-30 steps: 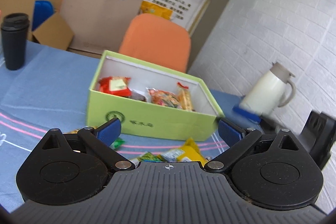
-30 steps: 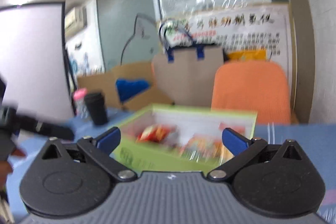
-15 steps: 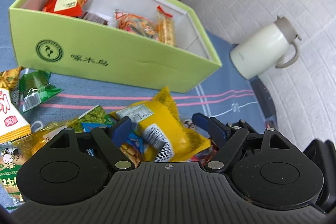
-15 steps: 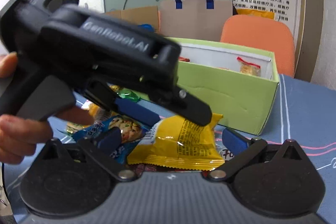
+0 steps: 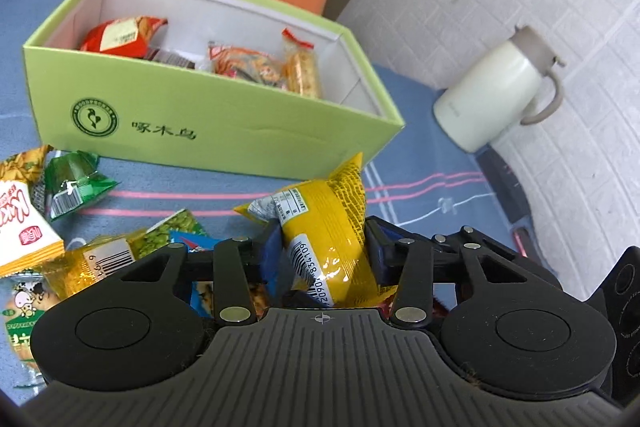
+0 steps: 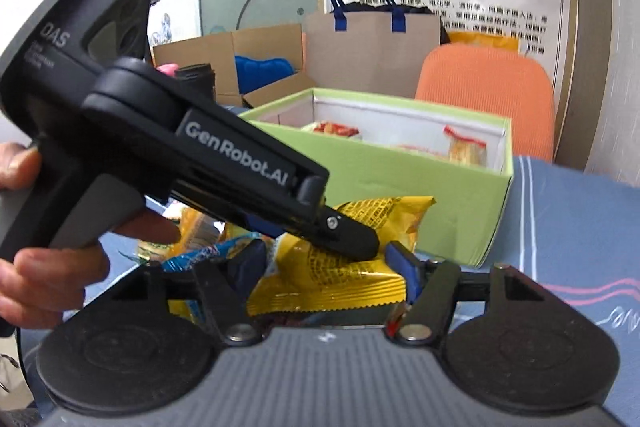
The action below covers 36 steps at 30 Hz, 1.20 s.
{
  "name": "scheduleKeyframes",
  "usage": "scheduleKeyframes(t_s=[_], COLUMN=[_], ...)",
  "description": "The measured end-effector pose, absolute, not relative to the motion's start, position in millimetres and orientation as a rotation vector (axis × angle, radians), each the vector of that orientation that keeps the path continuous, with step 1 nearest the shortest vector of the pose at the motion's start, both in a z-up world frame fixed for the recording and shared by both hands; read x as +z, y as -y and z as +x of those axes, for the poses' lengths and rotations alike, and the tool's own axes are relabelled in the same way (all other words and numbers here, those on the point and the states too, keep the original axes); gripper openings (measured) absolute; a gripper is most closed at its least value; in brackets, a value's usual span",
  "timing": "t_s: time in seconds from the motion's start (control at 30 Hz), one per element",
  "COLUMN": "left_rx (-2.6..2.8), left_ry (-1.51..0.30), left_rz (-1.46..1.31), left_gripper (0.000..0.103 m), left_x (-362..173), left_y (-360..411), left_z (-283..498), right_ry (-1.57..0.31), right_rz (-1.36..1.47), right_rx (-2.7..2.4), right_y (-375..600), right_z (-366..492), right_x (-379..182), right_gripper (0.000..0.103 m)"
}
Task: Organize snacks
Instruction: 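Drop the yellow bag with the left tool into the green box, then grasp the blue chip bag with the left tool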
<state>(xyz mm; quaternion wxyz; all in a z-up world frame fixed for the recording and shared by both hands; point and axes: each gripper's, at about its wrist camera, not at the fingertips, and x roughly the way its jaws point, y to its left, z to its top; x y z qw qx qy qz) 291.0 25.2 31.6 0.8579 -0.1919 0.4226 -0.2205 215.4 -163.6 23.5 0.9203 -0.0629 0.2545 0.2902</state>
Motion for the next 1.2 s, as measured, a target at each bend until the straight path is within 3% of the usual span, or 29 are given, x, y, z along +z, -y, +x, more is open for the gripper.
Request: scheduleKeyframes(t_s=[0.2, 0.4, 0.57, 0.67, 0.77, 0.83, 0.9, 1.2], left_rx=[-0.473, -0.403, -0.318, -0.275, -0.223, -0.220, -0.214, -0.320], left_ry=[-0.774, -0.678, -0.694, -0.714, -0.682, -0.609, -0.542, -0.576], left_rz=[-0.438, -0.401, -0.359, -0.375, -0.367, -0.373, -0.372, -0.383], left_gripper=[0.023, 0.023, 0.023, 0.024, 0.038, 0.058, 0.068, 0.074], left_x=[73, 109, 100, 83, 79, 87, 96, 89], left_y=[-38, -55, -67, -74, -85, -94, -103, -98], left_z=[284, 333, 396, 425, 427, 410, 387, 294], right_ry=[-0.429, -0.364, -0.416, -0.481, -0.500, -0.452, -0.404, -0.400], right_rz=[-0.162, -0.177, -0.176, -0.133, -0.141, -0.163, -0.159, -0.114], right_rx=[0.589, 0.603, 0.614, 0.640, 0.636, 0.613, 0.603, 0.564], right_y=[160, 136, 108, 98, 94, 104, 119, 172], right_z=[206, 260, 334, 370, 383, 369, 350, 254], right_x=[55, 84, 76, 62, 55, 60, 67, 64], right_gripper=[0.067, 0.067, 0.067, 0.076, 0.090, 0.094, 0.101, 0.103])
